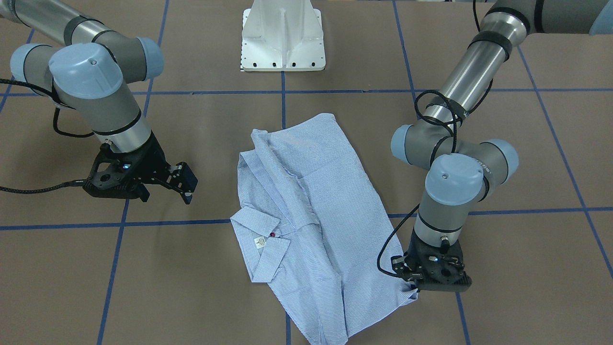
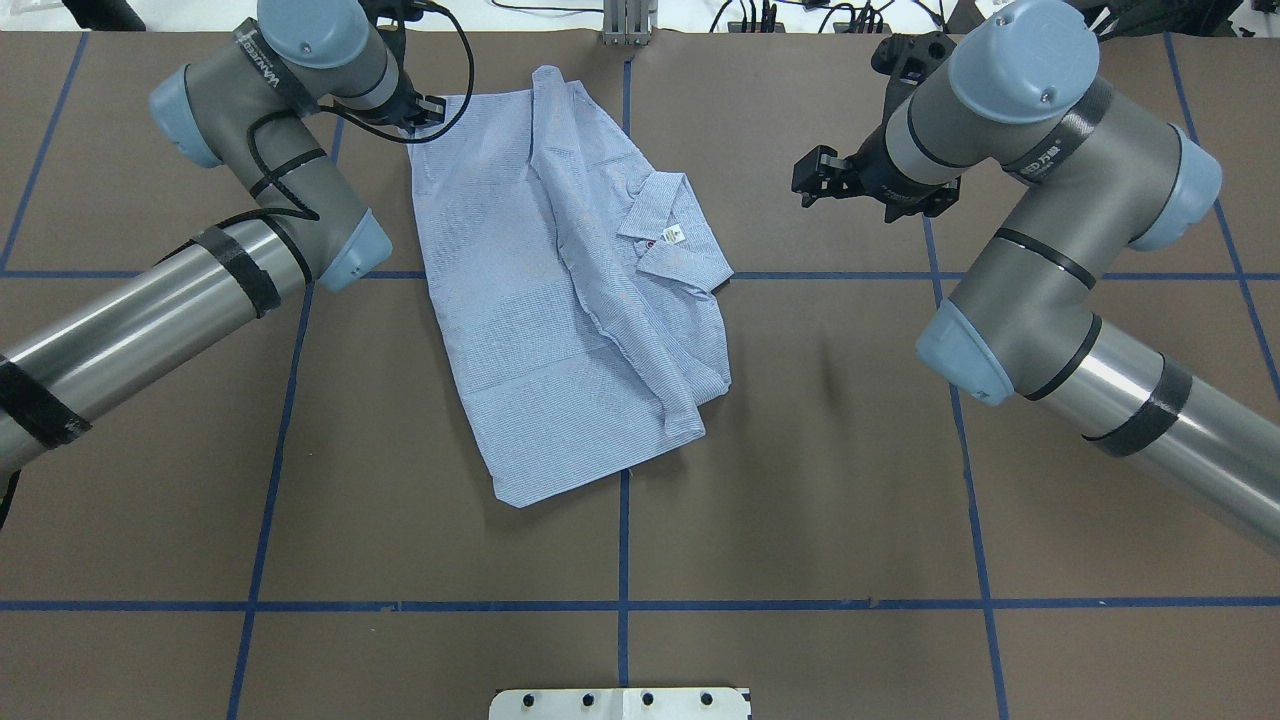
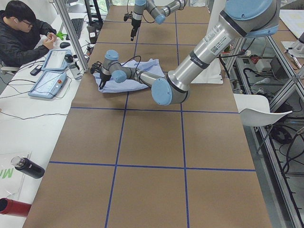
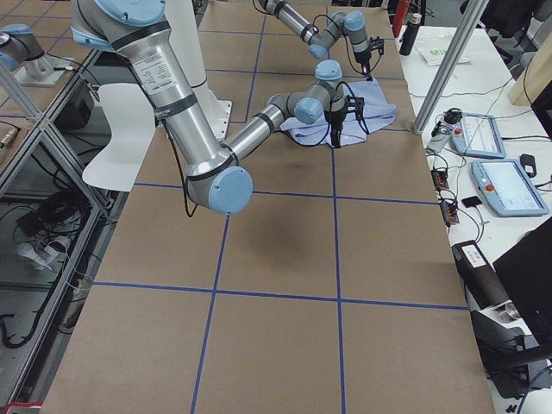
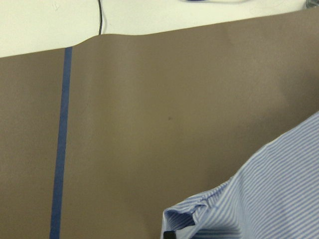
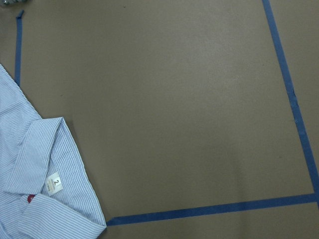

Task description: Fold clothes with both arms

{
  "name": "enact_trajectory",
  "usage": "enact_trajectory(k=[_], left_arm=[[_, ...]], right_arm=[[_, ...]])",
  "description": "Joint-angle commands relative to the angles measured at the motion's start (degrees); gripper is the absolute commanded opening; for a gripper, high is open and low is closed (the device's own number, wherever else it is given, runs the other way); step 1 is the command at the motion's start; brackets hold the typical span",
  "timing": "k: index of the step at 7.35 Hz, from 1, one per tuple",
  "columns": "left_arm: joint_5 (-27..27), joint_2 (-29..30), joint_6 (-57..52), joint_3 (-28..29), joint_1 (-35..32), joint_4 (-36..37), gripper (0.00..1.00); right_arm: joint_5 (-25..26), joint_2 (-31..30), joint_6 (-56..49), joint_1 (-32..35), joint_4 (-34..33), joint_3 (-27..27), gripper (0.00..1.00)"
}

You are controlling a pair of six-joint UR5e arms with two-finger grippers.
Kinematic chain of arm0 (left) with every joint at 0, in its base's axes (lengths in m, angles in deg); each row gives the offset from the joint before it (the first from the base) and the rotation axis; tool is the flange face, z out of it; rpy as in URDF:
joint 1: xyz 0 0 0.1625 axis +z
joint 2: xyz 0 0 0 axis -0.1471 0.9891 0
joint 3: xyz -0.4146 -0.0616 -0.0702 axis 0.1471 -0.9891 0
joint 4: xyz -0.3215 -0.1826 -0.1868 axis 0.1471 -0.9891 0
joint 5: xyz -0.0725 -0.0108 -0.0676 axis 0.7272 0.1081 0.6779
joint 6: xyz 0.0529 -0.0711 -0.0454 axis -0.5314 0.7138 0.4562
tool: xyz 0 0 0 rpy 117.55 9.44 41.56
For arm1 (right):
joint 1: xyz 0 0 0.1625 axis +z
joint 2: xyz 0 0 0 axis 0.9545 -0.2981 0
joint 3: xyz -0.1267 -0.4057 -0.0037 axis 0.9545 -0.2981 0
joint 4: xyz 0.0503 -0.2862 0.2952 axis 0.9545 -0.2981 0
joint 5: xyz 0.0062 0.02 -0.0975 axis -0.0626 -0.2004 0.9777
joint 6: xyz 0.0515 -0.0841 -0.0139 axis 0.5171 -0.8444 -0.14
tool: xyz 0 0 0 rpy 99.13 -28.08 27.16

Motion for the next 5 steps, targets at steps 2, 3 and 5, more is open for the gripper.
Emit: enact_trajectory(k=[2, 3, 5], left_arm=[[9.86, -13.56, -0.01, -16.94, -1.79, -3.16, 1.0], [10.13, -16.84, 0.43, -21.98, -1.79, -2.46, 1.0], [10.13, -18.98, 1.05, -25.01, -1.7, -1.58, 1.0]], right_arm=[[0.45, 1.64, 6.99, -3.5, -0.29, 0.14, 1.0], [1.32, 2.34, 12.78, -5.86, -0.47, 0.32, 0.99], [5.7, 2.35, 25.78, -11.31, -0.64, 0.49, 0.95]])
